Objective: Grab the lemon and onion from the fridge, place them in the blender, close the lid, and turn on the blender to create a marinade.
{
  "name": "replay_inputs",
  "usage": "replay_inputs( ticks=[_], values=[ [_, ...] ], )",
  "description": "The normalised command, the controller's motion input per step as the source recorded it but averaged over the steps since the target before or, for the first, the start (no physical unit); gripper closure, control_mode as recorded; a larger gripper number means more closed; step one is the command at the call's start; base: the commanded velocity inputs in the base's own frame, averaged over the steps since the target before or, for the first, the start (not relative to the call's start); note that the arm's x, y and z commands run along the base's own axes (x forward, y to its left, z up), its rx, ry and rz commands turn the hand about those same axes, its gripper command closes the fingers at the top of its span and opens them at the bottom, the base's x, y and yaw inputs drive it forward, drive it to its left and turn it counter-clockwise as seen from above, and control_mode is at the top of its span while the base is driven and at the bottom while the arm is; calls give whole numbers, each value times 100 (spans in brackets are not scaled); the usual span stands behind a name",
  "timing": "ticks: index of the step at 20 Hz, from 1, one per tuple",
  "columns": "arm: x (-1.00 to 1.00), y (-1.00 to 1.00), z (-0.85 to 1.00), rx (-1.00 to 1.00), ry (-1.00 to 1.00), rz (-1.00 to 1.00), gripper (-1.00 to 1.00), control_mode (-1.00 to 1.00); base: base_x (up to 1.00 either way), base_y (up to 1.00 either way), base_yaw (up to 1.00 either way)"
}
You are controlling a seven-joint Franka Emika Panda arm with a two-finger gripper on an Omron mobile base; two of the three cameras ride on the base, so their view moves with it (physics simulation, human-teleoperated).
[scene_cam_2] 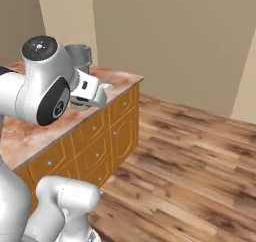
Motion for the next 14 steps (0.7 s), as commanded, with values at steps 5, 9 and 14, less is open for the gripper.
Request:
replay_inputs(
  ticks=[5,9,14],
  values=[
    [0,0,0,0,0,0,100,100,100,-70,31],
    [0,0,0,0,0,0,100,100,100,-79,38],
    [0,0,0,0,0,0,100,100,100,-71,48]
  ],
)
